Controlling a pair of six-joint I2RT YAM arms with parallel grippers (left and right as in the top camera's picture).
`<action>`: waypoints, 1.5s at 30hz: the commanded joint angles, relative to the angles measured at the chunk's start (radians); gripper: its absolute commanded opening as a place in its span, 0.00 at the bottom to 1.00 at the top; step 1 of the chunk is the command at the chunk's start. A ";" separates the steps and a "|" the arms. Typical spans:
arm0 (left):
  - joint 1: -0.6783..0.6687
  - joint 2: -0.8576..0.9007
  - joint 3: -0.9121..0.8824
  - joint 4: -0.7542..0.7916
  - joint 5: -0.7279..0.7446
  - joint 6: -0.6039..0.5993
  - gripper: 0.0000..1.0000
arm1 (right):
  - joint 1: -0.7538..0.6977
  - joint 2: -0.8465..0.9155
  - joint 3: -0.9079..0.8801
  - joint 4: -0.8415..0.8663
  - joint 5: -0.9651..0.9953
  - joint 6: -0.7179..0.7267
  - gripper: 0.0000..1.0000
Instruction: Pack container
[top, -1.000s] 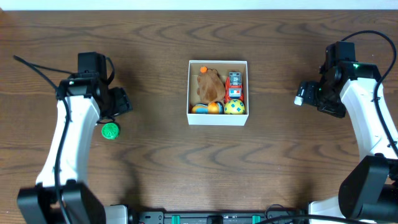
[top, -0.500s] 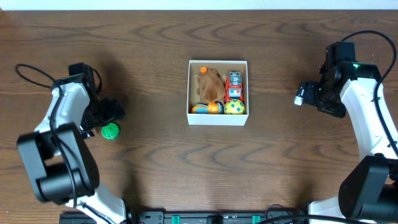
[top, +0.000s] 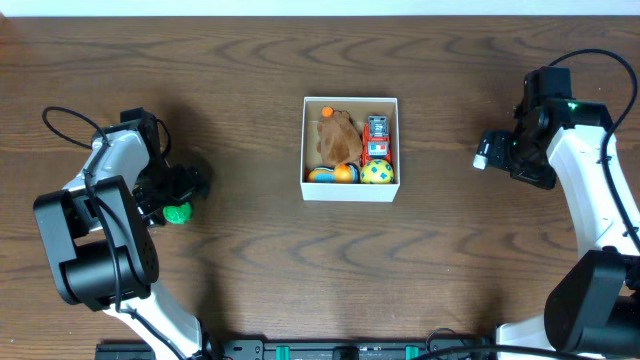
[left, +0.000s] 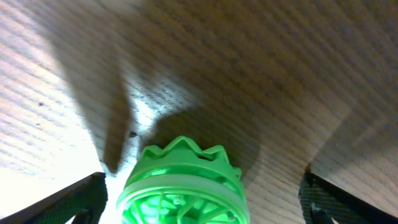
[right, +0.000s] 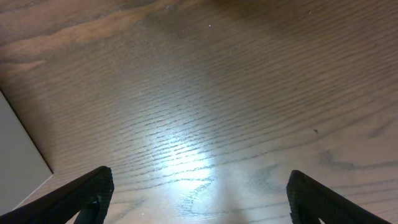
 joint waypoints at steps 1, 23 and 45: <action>0.002 0.049 -0.008 -0.008 -0.018 0.005 0.95 | -0.002 0.001 0.001 -0.001 0.008 -0.013 0.91; 0.002 0.049 -0.008 -0.011 -0.018 0.005 0.57 | -0.002 0.001 0.001 -0.001 0.008 -0.017 0.91; -0.124 -0.212 0.161 -0.212 -0.018 0.005 0.34 | -0.002 0.001 0.001 -0.002 0.008 -0.017 0.91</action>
